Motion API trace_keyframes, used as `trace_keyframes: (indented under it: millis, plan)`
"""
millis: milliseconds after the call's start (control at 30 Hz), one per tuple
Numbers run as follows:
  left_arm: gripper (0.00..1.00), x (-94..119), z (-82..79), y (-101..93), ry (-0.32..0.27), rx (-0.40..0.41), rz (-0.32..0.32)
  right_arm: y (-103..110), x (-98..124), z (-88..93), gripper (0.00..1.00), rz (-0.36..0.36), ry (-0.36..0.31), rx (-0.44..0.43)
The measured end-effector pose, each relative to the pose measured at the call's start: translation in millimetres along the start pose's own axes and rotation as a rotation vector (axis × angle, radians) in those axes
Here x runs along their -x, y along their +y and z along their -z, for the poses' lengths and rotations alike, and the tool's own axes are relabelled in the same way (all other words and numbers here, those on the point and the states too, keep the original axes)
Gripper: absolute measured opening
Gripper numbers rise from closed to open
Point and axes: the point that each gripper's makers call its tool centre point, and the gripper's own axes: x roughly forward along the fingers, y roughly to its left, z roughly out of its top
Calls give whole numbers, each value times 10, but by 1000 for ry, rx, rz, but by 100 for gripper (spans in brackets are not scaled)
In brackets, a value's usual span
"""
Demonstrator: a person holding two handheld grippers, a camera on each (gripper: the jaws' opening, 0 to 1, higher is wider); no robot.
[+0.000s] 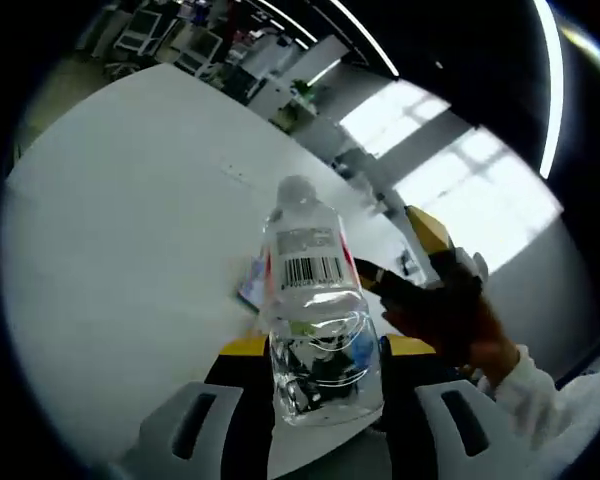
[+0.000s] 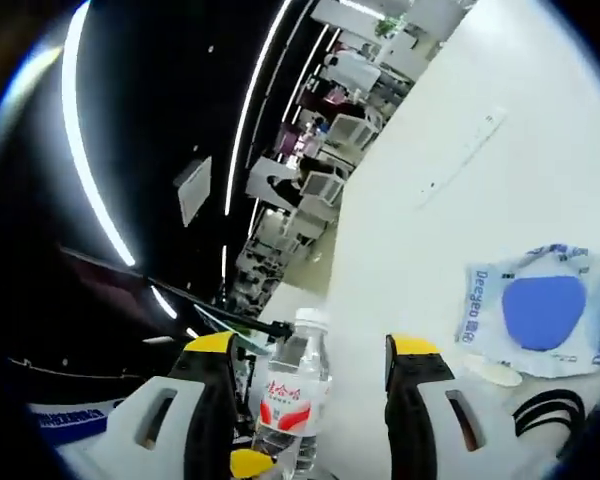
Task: Arrange the tabletop items into an orderly group along one side of the table until the central work area is clear of visible clutter.
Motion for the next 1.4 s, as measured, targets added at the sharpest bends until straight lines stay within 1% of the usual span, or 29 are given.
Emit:
trace_keyframes:
  millis: [67, 100, 133, 200, 367, 500, 567, 633, 733, 833, 867, 933, 1000, 1133, 1233, 1300, 1400]
  plan:
    - [37, 30, -31, -82, -7, -8, 20, 56, -34, 18, 57, 1, 6, 32]
    - [37, 50, -46, -126, -5, -31, 31, 116, -47, 18, 57, -24, 3, 33]
    - [37, 64, -64, -144, -3, -38, 38, 222, -71, 19, 57, -74, 6, 8]
    - [37, 94, -66, -234, 2, -55, 54, 270, -101, 19, 57, -88, 12, -1]
    - [37, 140, -71, -392, 4, -91, 93, 361, -165, 22, 57, -124, 40, 38]
    - [37, 140, -42, -491, 12, -123, 125, 377, -181, -10, 56, -146, 28, 42]
    - [37, 133, -29, -486, 22, -123, 134, 368, -177, -42, 54, -160, 14, 24]
    - [37, 117, -16, -488, 29, -122, 141, 376, -170, -36, 53, -171, 7, 21]
    - [37, 99, 4, -507, 33, -103, 165, 456, -162, 2, 50, -225, 9, -15]
    - [37, 87, 22, -495, 41, -75, 180, 515, -153, 9, 39, -260, 10, -18]
    - [37, 83, 30, -480, 46, -64, 185, 530, -149, 17, 33, -270, 16, -22]
    - [37, 76, 36, -456, 49, -62, 185, 578, -141, 18, 26, -304, 21, -13]
    - [37, 69, 54, -458, 57, -57, 196, 574, -155, 19, 26, -305, 26, -5]
    - [38, 57, 81, -426, 70, -70, 190, 553, -145, 47, 24, -299, 47, 2]
    - [38, 14, 139, -377, 86, -115, 169, 537, -148, 62, 21, -295, 46, -9]
    - [38, -7, 168, -369, 95, -116, 165, 534, -153, 78, 20, -288, 44, 2]
    - [37, -20, 237, -334, 118, -138, 155, 551, -154, 112, 18, -278, 58, 30]
